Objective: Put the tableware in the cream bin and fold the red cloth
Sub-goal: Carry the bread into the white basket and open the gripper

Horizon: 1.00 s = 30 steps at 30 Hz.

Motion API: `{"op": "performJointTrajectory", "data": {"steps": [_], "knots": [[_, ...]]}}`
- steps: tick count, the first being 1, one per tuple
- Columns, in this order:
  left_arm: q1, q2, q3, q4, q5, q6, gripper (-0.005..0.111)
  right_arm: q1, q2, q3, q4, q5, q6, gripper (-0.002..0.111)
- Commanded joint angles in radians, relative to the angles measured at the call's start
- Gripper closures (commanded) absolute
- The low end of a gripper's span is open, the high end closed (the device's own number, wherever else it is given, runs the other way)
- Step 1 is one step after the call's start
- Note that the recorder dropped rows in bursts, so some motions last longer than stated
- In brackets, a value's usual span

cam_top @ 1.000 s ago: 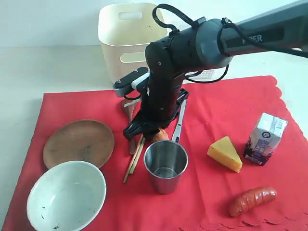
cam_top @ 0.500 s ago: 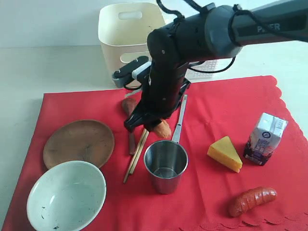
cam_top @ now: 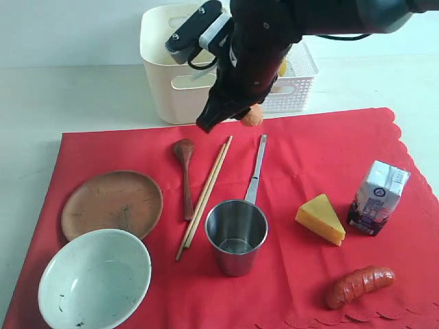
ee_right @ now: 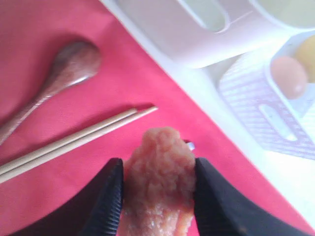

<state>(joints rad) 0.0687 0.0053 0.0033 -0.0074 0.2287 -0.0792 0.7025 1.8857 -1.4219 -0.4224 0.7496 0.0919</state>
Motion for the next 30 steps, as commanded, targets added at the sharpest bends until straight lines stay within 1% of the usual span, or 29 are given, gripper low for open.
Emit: {"op": "performJointTrajectory", "data": {"steps": [1,12,19,25,30], "knots": [[0.000,-0.005,-0.003,-0.006,-0.012,0.000,0.105,-0.020,-0.014,-0.017,-0.149,-0.020,0.095,0.108],[0.000,-0.005,-0.003,-0.006,-0.012,0.000,0.105,-0.194,-0.007,-0.093,-0.111,-0.076,0.095,0.108],[0.000,-0.005,-0.003,-0.006,-0.012,0.000,0.105,-0.297,0.050,-0.140,-0.108,-0.194,0.169,0.108],[0.000,-0.005,-0.003,-0.006,-0.012,0.000,0.105,-0.349,0.139,-0.196,-0.110,-0.297,0.199,0.108],[0.000,-0.005,-0.003,-0.006,-0.012,0.000,0.105,-0.361,0.224,-0.253,-0.152,-0.358,0.269,0.108]]}}
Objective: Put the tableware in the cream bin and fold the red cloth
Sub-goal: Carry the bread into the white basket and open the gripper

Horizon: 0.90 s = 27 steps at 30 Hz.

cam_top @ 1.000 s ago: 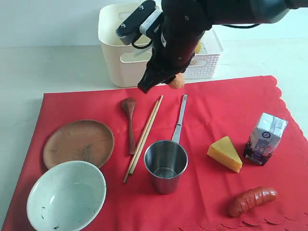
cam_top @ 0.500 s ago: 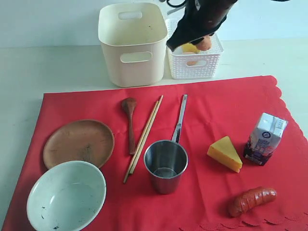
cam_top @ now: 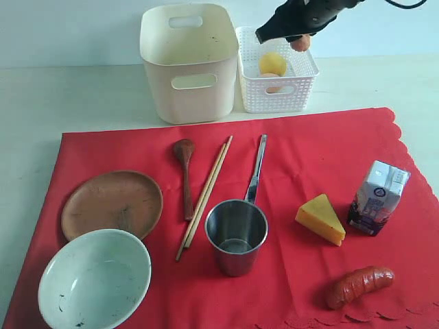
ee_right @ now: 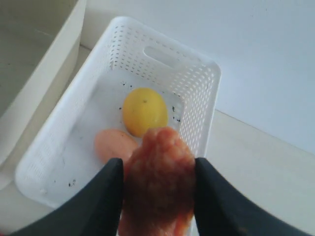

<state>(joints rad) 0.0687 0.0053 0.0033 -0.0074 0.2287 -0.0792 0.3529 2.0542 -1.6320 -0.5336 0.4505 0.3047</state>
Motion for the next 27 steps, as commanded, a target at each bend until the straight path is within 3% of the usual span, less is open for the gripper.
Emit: {"op": "performJointTrajectory", "data": {"steps": [1,6,13,27], "knots": [[0.000,-0.005,-0.003,-0.006,-0.012,0.000,0.105,-0.012,0.069,-0.052,-0.066,-0.060,0.073,0.108],[0.000,-0.005,-0.003,-0.006,-0.012,0.000,0.105,-0.012,0.124,-0.081,-0.132,-0.057,0.194,0.108],[0.000,-0.005,-0.003,-0.006,-0.012,0.000,0.105,-0.012,0.150,-0.081,-0.132,-0.057,0.197,0.104],[0.000,-0.005,-0.003,-0.006,-0.012,0.000,0.105,-0.012,0.159,-0.081,-0.132,-0.058,0.197,0.051]]}}
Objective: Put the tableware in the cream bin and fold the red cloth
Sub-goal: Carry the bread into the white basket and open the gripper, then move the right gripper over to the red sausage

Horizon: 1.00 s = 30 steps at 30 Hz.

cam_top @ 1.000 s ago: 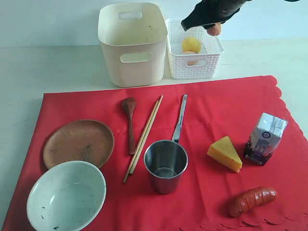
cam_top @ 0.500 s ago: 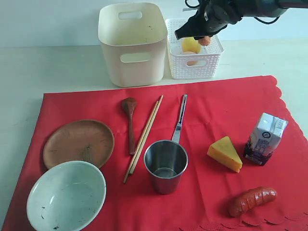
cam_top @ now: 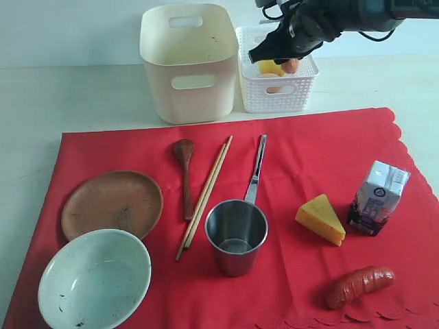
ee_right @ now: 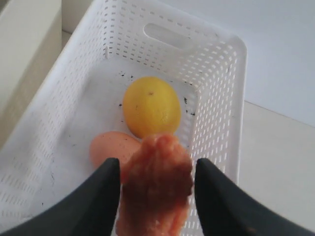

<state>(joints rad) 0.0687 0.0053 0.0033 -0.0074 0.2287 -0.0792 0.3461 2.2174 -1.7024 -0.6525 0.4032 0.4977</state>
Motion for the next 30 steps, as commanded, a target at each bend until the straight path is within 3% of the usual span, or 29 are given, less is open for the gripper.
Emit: {"op": "performJointTrajectory", "data": {"steps": [1,6,18,22,27,30], "knots": [[0.000,-0.005,-0.003,-0.006,-0.012,0.000,0.105,-0.005,-0.004,-0.011,-0.013,-0.010,0.004,0.046],[0.000,-0.005,-0.003,-0.006,-0.012,0.000,0.105,-0.003,-0.004,-0.011,-0.001,-0.010,0.004,0.031],[0.000,-0.005,-0.003,-0.006,-0.012,0.000,0.105,-0.003,-0.085,-0.011,0.033,0.195,0.002,0.036],[0.000,-0.005,-0.003,-0.006,-0.012,0.000,0.105,-0.003,-0.132,-0.011,0.033,0.255,0.002,0.056],[0.000,-0.005,-0.003,-0.006,-0.012,0.000,0.105,-0.003,-0.200,-0.011,0.033,0.315,0.002,0.093],[0.000,-0.005,-0.003,-0.006,-0.012,0.000,0.105,-0.003,-0.245,-0.011,0.056,0.347,0.002,0.108]]}}
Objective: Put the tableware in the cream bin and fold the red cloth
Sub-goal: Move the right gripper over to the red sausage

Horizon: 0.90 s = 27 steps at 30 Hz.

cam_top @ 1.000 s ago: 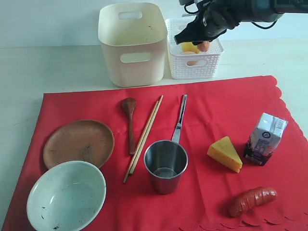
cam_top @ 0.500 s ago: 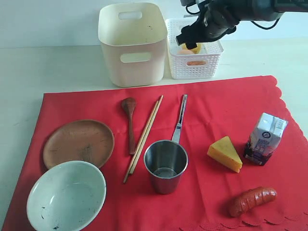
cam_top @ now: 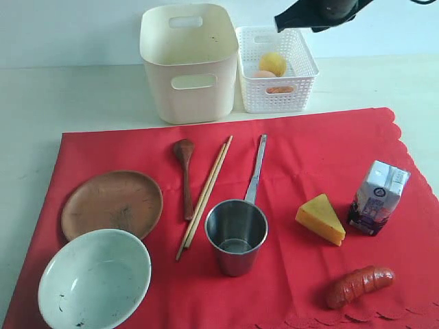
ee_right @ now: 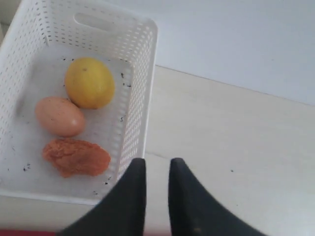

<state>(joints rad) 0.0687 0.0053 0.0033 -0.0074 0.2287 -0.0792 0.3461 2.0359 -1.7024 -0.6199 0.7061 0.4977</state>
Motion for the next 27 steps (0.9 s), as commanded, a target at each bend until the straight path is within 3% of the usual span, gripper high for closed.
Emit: {"op": "performJointTrajectory", "data": {"steps": [1,13,27], "knots": [[0.000,-0.005,-0.003,-0.006,-0.012,0.000,0.105,-0.003,-0.077,-0.011,0.038,0.054,0.000,0.108],[0.000,-0.005,-0.003,-0.006,-0.012,0.000,0.105,0.004,-0.312,0.021,0.291,0.246,-0.161,0.108],[0.000,-0.005,-0.003,-0.006,-0.012,0.000,0.105,0.227,-0.642,0.498,0.333,0.192,-0.167,0.108]]}}
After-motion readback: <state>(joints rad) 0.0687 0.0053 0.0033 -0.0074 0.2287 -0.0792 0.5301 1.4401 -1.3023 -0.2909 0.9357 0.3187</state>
